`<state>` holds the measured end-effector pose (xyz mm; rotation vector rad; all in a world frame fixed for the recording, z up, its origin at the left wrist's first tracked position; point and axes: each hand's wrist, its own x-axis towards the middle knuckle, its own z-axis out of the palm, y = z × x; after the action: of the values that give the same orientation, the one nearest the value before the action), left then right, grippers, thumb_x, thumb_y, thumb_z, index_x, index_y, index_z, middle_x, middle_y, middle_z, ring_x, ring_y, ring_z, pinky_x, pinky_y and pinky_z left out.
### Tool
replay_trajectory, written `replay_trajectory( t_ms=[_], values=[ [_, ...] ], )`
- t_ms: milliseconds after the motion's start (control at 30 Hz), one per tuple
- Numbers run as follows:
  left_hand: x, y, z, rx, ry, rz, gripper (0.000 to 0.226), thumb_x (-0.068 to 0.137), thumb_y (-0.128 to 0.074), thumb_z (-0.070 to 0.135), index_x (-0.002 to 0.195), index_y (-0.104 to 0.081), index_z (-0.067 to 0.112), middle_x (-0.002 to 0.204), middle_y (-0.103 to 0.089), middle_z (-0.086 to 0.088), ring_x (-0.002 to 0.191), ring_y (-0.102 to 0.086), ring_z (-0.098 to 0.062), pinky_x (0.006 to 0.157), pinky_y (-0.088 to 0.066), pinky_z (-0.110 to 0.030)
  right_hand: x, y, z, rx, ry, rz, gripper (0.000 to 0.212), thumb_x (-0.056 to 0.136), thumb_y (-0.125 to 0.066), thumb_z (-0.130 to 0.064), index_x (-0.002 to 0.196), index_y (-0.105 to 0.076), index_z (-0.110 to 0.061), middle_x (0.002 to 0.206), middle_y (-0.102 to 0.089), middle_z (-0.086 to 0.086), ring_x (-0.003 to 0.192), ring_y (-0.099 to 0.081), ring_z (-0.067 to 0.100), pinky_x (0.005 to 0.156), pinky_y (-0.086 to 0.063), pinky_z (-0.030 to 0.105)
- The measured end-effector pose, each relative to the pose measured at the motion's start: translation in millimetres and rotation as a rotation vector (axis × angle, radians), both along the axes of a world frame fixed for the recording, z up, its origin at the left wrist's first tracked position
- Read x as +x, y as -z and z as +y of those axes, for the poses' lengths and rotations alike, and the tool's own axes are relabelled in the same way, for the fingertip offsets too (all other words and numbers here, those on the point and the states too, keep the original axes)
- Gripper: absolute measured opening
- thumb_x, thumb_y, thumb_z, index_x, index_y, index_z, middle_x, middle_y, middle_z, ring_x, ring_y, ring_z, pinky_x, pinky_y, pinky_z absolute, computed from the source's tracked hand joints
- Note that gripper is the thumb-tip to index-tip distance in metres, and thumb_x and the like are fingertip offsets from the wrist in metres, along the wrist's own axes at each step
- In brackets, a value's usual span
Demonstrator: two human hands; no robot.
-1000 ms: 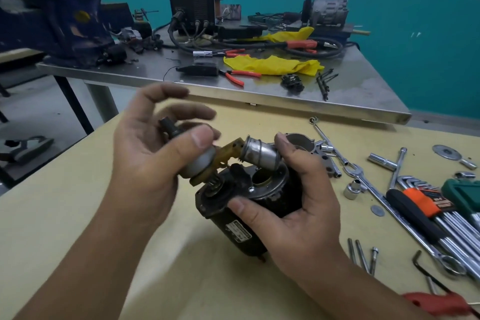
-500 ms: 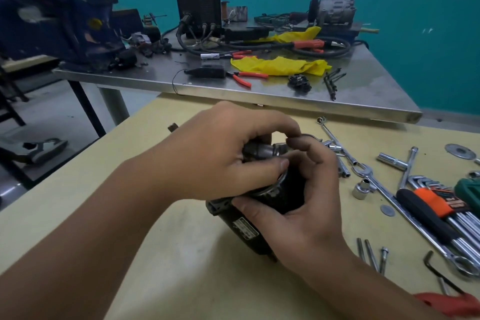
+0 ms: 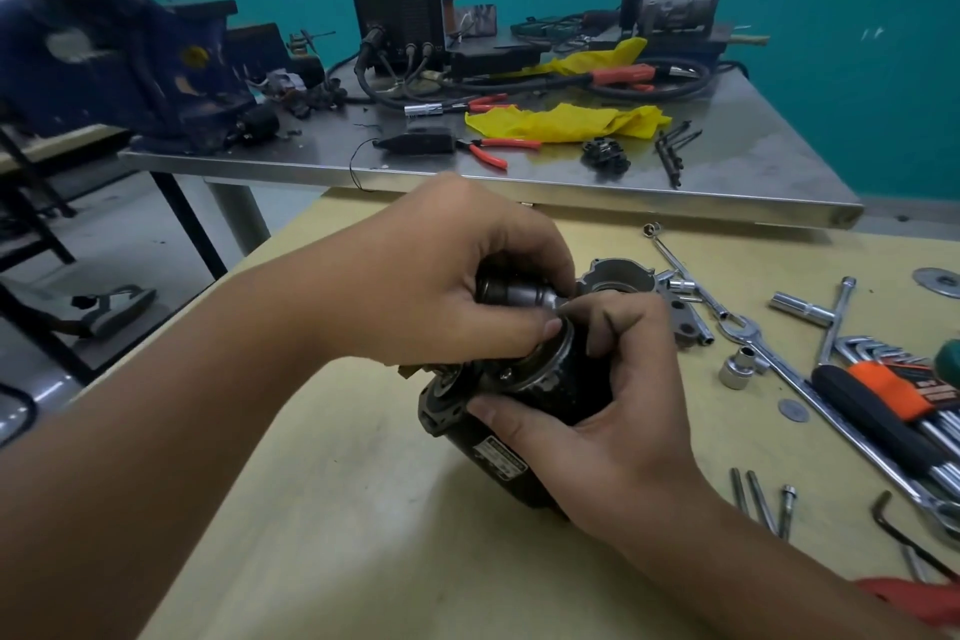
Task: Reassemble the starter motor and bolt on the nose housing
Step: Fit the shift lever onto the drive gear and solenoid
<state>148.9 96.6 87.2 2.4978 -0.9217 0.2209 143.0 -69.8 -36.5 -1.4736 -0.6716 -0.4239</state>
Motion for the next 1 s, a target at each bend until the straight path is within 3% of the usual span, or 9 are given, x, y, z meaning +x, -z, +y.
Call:
replay_trajectory(
  t_ms=[133,233,300,433,500,600,767,900,1000],
  values=[
    [6.2,5.4,-0.2,-0.021,-0.051,0.006,0.020,0.084,-0.071,0.024,0.100,-0.079,0.015,0.085,-0.074,0.008,0.080,-0.070,-0.010,0.068,-0.057,-0.031,1.2,-1.3,-1.3,-0.069,0.024,-0.008,0.061,0.063,-0.091,-0.039,0.089,-0.035,-0.035,0.085,-0.053,-0.008,0.070,-0.053,0.020,0.057,-0.049,0.051],
    [12.5,0.0,1.4,0.023,-0.059,0.082,0.021,0.086,-0.070,0.029,0.101,-0.080,0.019,0.085,-0.074,0.012,0.081,-0.071,-0.006,0.067,-0.056,-0.022,1.5,-2.7,-2.7,-0.082,0.018,-0.021,0.060,0.065,-0.091,-0.039,0.086,-0.035,-0.031,0.083,-0.050,-0.002,0.068,-0.050,0.024,0.056,-0.047,0.052],
    [16.7,-4.3,1.5,0.093,-0.066,0.142,0.023,0.086,-0.069,0.032,0.103,-0.080,0.023,0.087,-0.074,0.018,0.082,-0.070,0.000,0.067,-0.052,-0.013,1.1,-2.9,-3.6,-0.073,0.004,-0.027,0.059,0.066,-0.091,-0.037,0.086,-0.035,-0.031,0.083,-0.050,-0.002,0.068,-0.050,0.023,0.056,-0.047,0.051],
    [20.1,-8.1,1.2,0.129,-0.039,0.204,0.016,0.089,-0.070,0.028,0.102,-0.079,0.023,0.084,-0.073,0.020,0.080,-0.069,0.002,0.066,-0.048,-0.008,-0.1,-4.2,-5.7,-0.055,-0.023,-0.028,0.057,0.068,-0.091,-0.034,0.087,-0.037,-0.032,0.084,-0.052,-0.009,0.068,-0.051,0.015,0.057,-0.048,0.041],
    [22.1,-10.9,2.1,0.151,-0.036,0.235,0.012,0.093,-0.073,0.025,0.103,-0.078,0.022,0.085,-0.074,0.015,0.080,-0.070,-0.002,0.065,-0.051,-0.013,-0.8,-4.8,-5.9,-0.044,-0.044,-0.020,0.057,0.069,-0.091,-0.033,0.088,-0.037,-0.032,0.085,-0.053,-0.011,0.069,-0.050,0.013,0.056,-0.048,0.038],
    [24.8,-13.5,2.4,0.144,-0.023,0.274,0.007,0.095,-0.072,0.024,0.101,-0.075,0.021,0.082,-0.072,0.010,0.075,-0.070,-0.010,0.063,-0.054,-0.021,-0.6,-4.3,-7.1,-0.040,-0.053,-0.009,0.058,0.069,-0.091,-0.035,0.087,-0.036,-0.030,0.085,-0.052,-0.005,0.068,-0.050,0.019,0.056,-0.047,0.045],
    [25.0,-20.8,-2.9,0.107,0.014,0.386,0.004,0.094,-0.074,0.012,0.095,-0.074,0.016,0.074,-0.070,0.007,0.063,-0.065,-0.009,0.058,-0.053,-0.022,-0.4,-5.0,-8.8,-0.049,-0.089,0.025,0.057,0.071,-0.090,-0.045,0.088,-0.038,-0.034,0.087,-0.055,-0.006,0.069,-0.052,0.021,0.054,-0.048,0.049],
    [19.0,-30.6,-5.5,0.134,0.075,0.396,0.014,0.087,-0.077,0.023,0.101,-0.077,0.021,0.086,-0.075,0.009,0.077,-0.072,-0.021,0.067,-0.059,-0.037,1.3,-3.7,-13.0,-0.077,-0.044,0.061,0.059,0.065,-0.092,-0.039,0.088,-0.038,-0.034,0.090,-0.058,-0.003,0.074,-0.059,0.026,0.056,-0.051,0.051],
    [12.8,-31.0,-9.8,0.150,0.077,0.322,0.016,0.084,-0.079,0.027,0.100,-0.078,0.028,0.085,-0.075,0.010,0.072,-0.073,-0.020,0.066,-0.059,-0.040,2.5,-3.4,-17.8,-0.089,0.013,0.092,0.058,0.061,-0.091,-0.038,0.087,-0.039,-0.032,0.088,-0.056,-0.003,0.076,-0.059,0.029,0.058,-0.052,0.055]
  ],
)
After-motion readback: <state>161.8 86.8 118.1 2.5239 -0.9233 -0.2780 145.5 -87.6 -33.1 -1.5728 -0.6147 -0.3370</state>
